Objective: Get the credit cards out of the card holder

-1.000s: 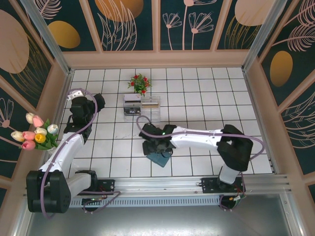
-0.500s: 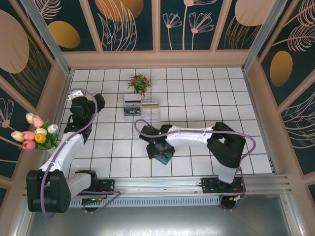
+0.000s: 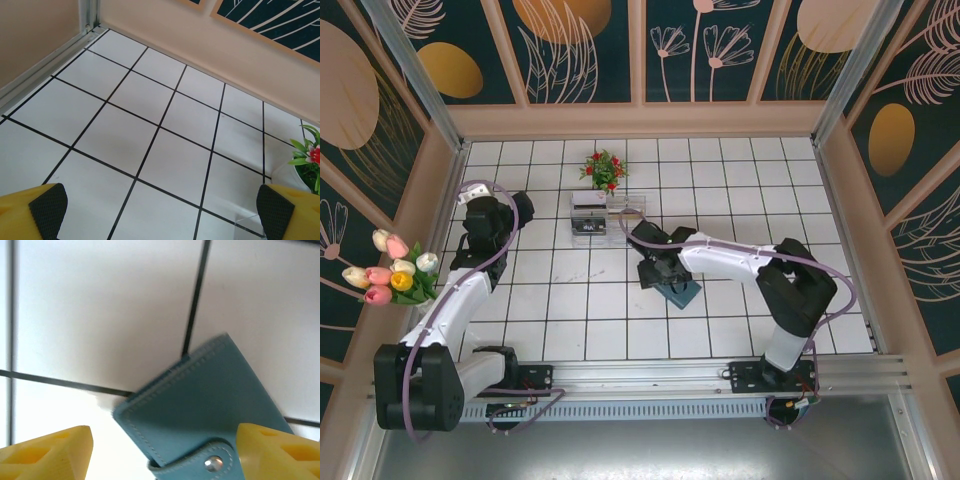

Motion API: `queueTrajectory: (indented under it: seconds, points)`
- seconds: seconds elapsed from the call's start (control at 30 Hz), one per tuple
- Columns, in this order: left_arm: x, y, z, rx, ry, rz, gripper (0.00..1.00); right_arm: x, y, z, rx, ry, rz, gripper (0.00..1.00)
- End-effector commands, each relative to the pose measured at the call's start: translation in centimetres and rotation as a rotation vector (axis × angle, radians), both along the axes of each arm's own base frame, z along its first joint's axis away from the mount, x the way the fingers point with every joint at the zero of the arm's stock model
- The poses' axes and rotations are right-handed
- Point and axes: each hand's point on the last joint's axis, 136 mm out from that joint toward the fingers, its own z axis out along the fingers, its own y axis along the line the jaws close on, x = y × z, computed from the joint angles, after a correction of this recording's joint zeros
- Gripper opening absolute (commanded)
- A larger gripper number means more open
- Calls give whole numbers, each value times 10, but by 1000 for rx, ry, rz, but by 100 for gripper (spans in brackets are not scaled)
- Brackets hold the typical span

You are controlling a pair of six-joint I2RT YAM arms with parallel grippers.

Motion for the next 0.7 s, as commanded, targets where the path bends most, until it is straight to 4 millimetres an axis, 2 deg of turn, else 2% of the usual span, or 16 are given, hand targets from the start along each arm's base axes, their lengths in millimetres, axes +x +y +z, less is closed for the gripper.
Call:
queueTrajectory:
  seconds: [0.0, 0.2, 0.3, 0.43, 0.53, 0.67]
  points:
    - [1, 2, 1, -4, 5, 8, 99, 15, 18, 18, 111, -50, -85, 76]
    - [3, -3, -2, -16, 22, -20, 99, 31, 18, 10, 102, -72, -181, 74]
    - [5, -8, -4, -21, 46, -50, 99, 38, 12, 6, 78, -77, -211, 75]
    - [9, -19, -5, -52, 80, -102, 99, 46, -6, -3, 50, -67, -266, 76]
    - [12, -33, -4, -97, 98, -166, 98, 44, -11, -11, 58, -43, -274, 76]
    - [11, -51, -8, -144, 144, -251, 99, 36, 0, -21, 111, 9, -236, 76]
